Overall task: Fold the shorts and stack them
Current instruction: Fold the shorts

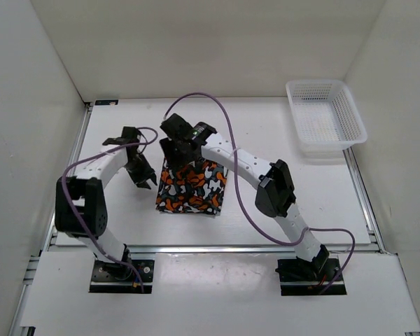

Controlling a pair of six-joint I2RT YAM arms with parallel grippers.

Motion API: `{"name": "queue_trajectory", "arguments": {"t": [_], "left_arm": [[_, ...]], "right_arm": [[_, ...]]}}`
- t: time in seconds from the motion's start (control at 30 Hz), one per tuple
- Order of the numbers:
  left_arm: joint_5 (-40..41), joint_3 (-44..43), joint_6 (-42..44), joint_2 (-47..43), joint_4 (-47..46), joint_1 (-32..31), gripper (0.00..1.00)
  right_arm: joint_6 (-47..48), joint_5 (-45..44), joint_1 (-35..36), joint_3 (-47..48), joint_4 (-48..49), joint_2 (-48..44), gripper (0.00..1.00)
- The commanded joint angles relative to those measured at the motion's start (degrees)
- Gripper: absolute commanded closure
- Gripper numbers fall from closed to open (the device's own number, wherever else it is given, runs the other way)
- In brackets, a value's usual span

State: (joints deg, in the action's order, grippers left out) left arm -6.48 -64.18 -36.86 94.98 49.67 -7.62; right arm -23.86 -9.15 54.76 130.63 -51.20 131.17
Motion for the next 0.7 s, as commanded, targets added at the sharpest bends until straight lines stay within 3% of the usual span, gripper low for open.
{"name": "queue_trajectory", "arguments": {"t": [0.0,0.07,0.23,0.27,0.3,0.37,0.4,0.47,0.57,0.67], "left_arm": [[-3.5,-0.1,1.2,-9.4,4.4,3.9,0.57],[-3.5,-2.3,2.4,-13.0,6.0,6.8,0.51],[-1.1,-8.4,4.2,-14.9,10.5,8.1,0.52],[-1.1,-8.4,4.8,-14.9,10.5,8.1,0.54],[-1.1,-9.2,6.0,-14.9,10.5,7.4,0.62],[-1.1,-9.9,6.8,-13.5,9.8,4.7,0.71],[-0.6,-10.7,7.3,-11.9,9.8,3.8,0.74],[-0.6,-11.6,7.9,-9.8,9.1,1.5,0.77],[3.0,-14.4,7.9,-4.1,7.2,-3.3,0.74],[5.9,-18.3,7.9,3.7,7.2,-5.2,0.59]], "right_arm": [[4.2,10.3,-0.7,3.1,3.5,-2.6,0.32],[4.3,12.7,-0.7,0.8,7.7,-6.7,0.21],[1.1,14.4,-3.5,-13.0,13.8,-17.2,0.23],[1.1,13.7,-4.7,-16.1,14.3,-20.9,0.28],[-0.1,12.2,-5.4,-22.3,14.9,-22.8,0.47],[-2.3,11.5,-7.9,-29.2,16.4,-28.3,0.7],[-3.1,10.8,-8.8,-32.8,17.4,-30.3,0.88],[-5.1,10.1,-11.7,-42.9,18.8,-35.9,0.97],[-5.9,10.6,-14.1,-51.2,19.3,-40.4,0.96],[-5.9,10.6,-14.7,-55.0,18.2,-41.8,0.75]]}}
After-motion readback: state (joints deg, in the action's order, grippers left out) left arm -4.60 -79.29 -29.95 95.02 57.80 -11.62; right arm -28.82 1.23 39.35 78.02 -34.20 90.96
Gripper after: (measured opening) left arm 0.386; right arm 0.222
